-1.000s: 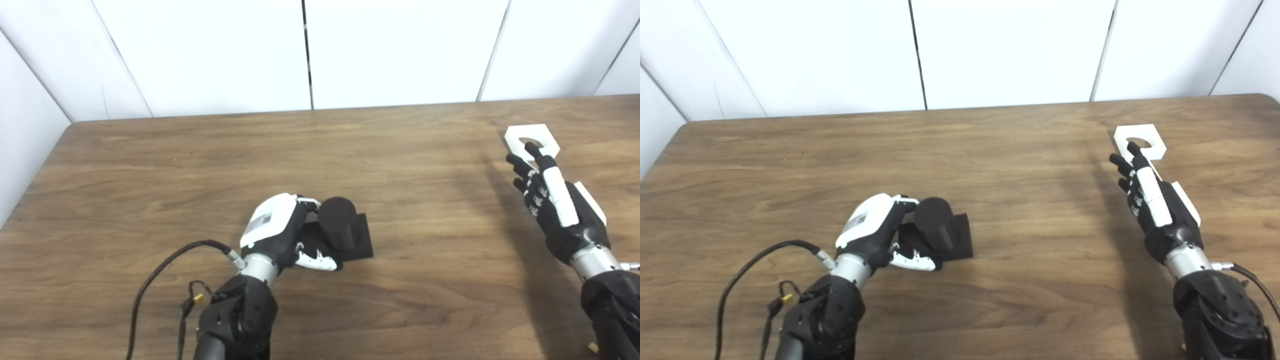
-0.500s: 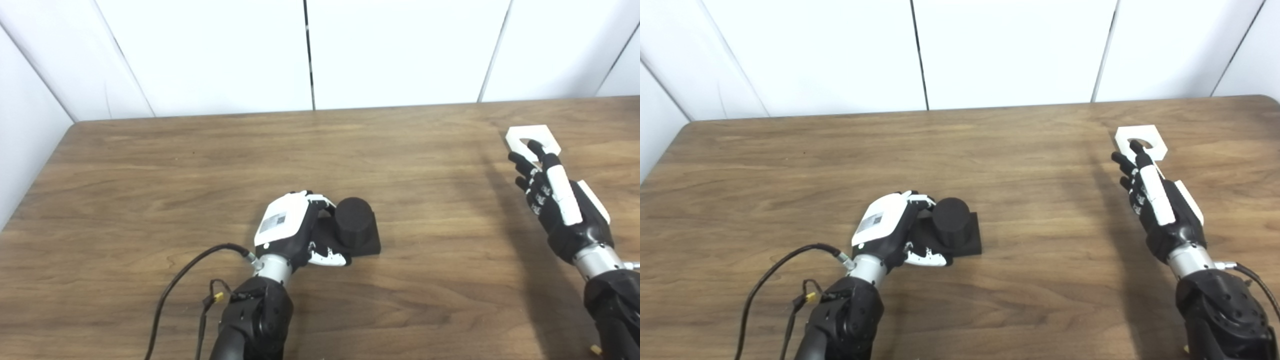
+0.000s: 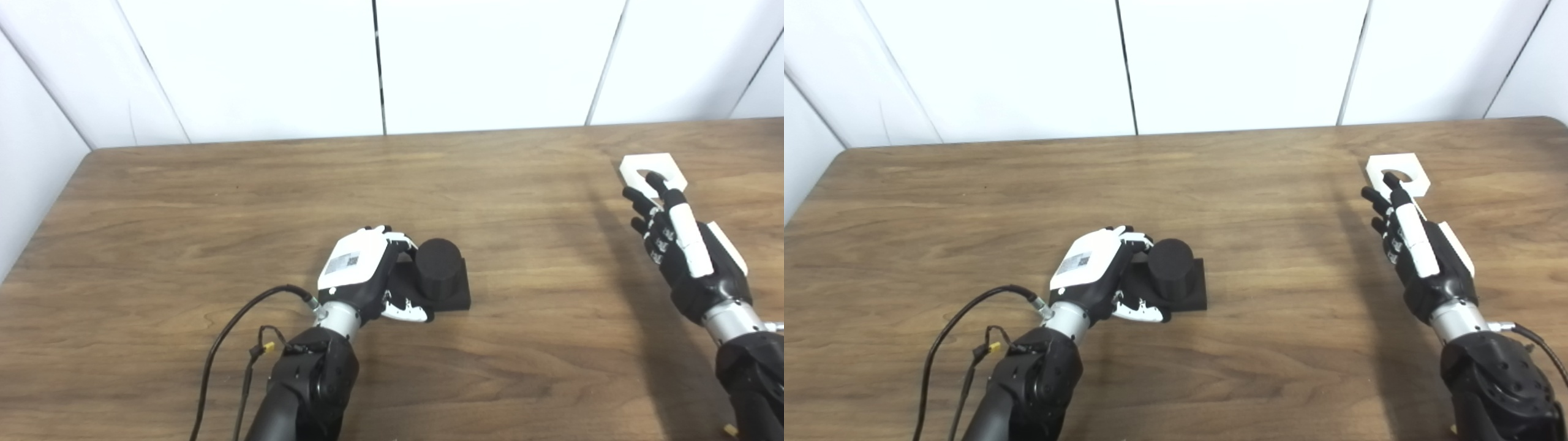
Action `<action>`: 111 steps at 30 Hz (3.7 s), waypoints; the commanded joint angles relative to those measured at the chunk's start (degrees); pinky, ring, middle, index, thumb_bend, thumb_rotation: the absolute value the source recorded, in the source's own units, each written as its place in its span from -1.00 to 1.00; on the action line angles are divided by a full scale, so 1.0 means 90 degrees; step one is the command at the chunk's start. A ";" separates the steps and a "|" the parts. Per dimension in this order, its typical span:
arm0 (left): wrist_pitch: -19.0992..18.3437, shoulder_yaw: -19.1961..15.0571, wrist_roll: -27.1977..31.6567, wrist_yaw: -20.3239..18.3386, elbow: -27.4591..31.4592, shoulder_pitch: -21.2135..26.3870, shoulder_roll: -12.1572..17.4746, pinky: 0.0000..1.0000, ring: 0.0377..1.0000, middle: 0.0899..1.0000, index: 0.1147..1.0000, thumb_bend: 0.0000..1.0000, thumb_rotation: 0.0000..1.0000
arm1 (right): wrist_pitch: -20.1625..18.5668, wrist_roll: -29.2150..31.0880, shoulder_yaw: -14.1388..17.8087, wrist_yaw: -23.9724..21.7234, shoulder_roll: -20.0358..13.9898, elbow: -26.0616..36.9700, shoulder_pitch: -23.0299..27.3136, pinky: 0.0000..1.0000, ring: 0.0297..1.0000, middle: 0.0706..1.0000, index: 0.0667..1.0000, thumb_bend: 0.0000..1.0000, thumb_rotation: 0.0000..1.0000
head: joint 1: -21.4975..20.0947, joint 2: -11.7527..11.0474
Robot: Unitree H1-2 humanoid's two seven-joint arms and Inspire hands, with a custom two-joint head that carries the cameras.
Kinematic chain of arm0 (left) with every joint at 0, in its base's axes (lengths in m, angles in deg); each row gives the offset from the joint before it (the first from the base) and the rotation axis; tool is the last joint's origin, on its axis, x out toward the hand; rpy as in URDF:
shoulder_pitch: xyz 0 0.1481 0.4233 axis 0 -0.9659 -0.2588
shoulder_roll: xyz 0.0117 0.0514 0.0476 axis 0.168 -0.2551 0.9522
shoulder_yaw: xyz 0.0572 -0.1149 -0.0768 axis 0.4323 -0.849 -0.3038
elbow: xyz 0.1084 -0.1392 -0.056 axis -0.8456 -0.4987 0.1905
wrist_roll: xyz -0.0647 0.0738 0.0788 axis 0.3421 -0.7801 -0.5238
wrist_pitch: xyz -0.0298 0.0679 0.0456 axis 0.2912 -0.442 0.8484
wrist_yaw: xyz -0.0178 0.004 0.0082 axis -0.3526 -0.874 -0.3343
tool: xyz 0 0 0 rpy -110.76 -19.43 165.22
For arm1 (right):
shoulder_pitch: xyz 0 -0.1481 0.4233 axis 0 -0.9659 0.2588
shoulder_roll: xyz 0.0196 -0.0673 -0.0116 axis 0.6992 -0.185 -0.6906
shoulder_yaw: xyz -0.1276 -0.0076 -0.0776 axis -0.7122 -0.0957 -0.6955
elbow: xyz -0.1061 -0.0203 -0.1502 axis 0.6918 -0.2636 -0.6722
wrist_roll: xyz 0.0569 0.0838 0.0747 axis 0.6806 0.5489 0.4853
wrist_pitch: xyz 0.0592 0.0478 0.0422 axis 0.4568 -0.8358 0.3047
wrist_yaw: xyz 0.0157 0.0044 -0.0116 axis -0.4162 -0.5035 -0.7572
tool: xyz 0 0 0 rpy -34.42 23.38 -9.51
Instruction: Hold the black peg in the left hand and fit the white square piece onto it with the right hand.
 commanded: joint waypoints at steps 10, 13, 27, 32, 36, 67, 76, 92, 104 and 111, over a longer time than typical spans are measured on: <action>-0.0229 0.0138 0.0226 -0.0251 -0.0312 0.0058 0.0134 1.00 0.91 0.67 -0.15 0.02 -0.88 | 0.0000 -0.0043 0.0059 -0.0018 -0.0206 0.0443 0.0227 1.00 0.96 0.81 0.97 0.16 0.39 | -0.0046 0.0053; -0.0365 0.0129 0.0243 -0.0291 -0.0286 0.0070 0.0136 1.00 0.92 0.69 -0.15 0.02 -0.88 | -0.0319 0.0251 0.0322 0.0093 -0.0254 0.0621 0.0431 0.99 0.94 0.81 0.90 0.24 0.08 | -0.0156 0.0056; -0.0526 0.0147 0.0293 -0.0488 -0.0265 0.0037 0.0462 1.00 1.00 0.84 -0.15 0.02 -0.88 | -0.0547 -0.0627 -0.0456 -0.0011 -0.2157 0.0049 0.1708 1.00 1.00 0.94 0.76 0.60 -0.39 | -0.0790 0.0084; -0.0495 0.0162 0.0273 -0.0563 -0.0294 0.0083 0.0578 1.00 1.00 0.87 -0.15 0.02 -0.88 | -0.0547 -0.1674 -0.1334 -0.0477 -0.3094 -0.0425 0.2202 1.00 1.00 1.00 0.69 0.82 -0.43 | -0.0924 0.0115; -0.0480 0.0183 0.0245 -0.0621 -0.0283 0.0120 0.0690 1.00 1.00 0.83 -0.15 0.02 -0.88 | -0.0547 -0.2600 -0.1923 -0.1152 -0.3564 -0.0915 0.2675 1.00 1.00 1.00 0.66 0.94 -0.65 | -0.1100 0.0135; -0.0434 0.0128 0.0475 -0.0619 -0.0153 0.0077 0.1033 1.00 1.00 0.76 -0.15 0.02 -0.88 | 0.0088 -0.6171 -0.3757 -0.2591 -0.3122 -0.3898 0.4879 1.00 1.00 1.00 0.79 1.00 -0.60 | -0.1554 0.0150; -0.0490 0.0131 0.0455 -0.0652 -0.0091 0.0080 0.0993 1.00 1.00 0.76 -0.15 0.02 -0.88 | 0.0308 -0.6530 -0.4019 -0.2646 -0.2985 -0.4387 0.5061 1.00 1.00 1.00 0.76 1.00 -0.56 | -0.1492 0.0143; -0.0575 0.0152 0.0373 -0.0691 -0.0002 0.0060 0.0913 1.00 1.00 0.77 -0.15 0.02 -0.88 | 0.0563 -0.6796 -0.4140 -0.2429 -0.2858 -0.4893 0.5079 1.00 1.00 0.99 0.71 0.88 -0.56 | -0.1424 0.0158; -0.0603 0.0156 0.0381 -0.0705 0.0030 0.0067 0.0881 1.00 1.00 0.76 -0.15 0.02 -0.88 | 0.0818 -0.7002 -0.4294 -0.2351 -0.2894 -0.4949 0.4990 0.98 0.98 0.85 0.36 0.72 -0.59 | -0.1398 0.0200; -0.0625 0.0151 0.0336 -0.0784 0.0090 0.0059 0.0886 1.00 1.00 0.76 -0.15 0.02 -0.88 | 0.1025 -0.7000 -0.4242 -0.2344 -0.2910 -0.4907 0.4886 0.87 0.92 0.76 -0.03 0.18 -0.70 | -0.1383 0.0200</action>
